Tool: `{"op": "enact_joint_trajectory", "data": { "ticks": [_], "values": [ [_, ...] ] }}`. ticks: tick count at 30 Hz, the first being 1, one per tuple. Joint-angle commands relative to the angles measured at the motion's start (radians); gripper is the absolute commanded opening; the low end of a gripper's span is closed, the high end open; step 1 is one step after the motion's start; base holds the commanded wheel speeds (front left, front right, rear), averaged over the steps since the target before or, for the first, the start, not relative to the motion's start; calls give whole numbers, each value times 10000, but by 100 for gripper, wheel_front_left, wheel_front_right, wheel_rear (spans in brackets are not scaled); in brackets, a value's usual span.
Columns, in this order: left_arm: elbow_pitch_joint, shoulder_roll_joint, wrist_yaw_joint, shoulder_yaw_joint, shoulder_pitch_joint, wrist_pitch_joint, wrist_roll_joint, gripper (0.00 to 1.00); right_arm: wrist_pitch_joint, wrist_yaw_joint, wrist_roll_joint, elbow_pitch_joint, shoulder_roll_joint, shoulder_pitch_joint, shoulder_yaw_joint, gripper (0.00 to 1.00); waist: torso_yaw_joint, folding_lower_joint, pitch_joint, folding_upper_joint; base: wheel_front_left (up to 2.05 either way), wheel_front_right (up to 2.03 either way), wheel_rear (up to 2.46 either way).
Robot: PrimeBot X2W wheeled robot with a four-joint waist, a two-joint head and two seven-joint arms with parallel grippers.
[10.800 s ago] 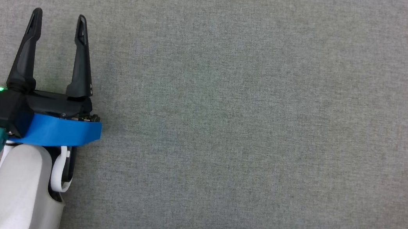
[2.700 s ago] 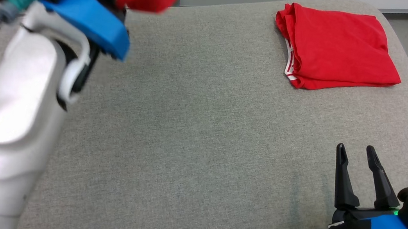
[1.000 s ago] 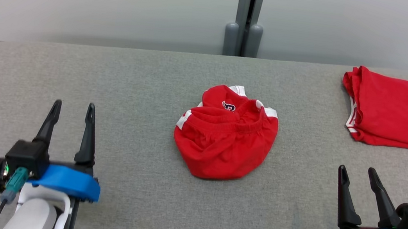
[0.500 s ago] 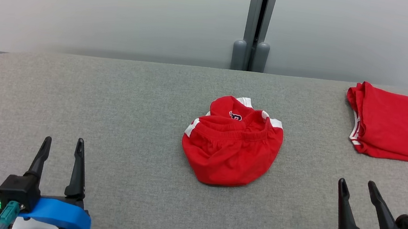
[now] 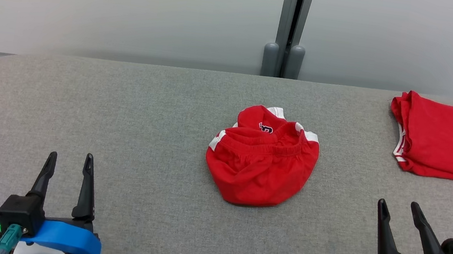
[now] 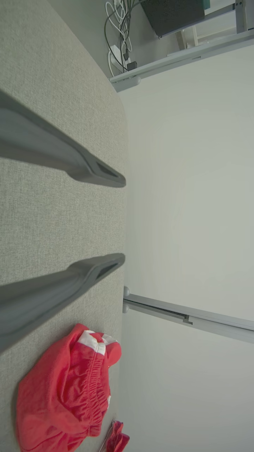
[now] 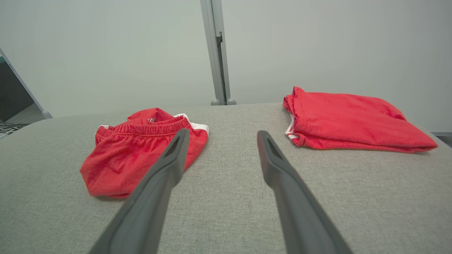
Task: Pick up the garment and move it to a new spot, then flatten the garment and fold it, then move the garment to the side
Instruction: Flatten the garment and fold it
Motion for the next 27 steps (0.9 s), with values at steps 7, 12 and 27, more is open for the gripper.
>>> {"op": "enact_joint_trajectory", "data": {
  "ticks": [7, 12, 27],
  "values": [
    [-5, -29, -54, 80, -32, -44, 93, 100, 53, 3, -7, -33, -7, 113, -22, 100, -15, 1, -2, 0, 0, 0, 0],
    [-16, -42, -91, 124, -58, -44, 114, 100, 44, 2, -9, -4, -7, 49, -46, 100, -8, 1, 25, 0, 0, 0, 0],
    [4, -285, -238, -19, -800, -45, 270, 100, 434, 2, -712, 338, -27, -3175, 714, 100, 464, 1, 800, 0, 0, 0, 0]
  ]
}}
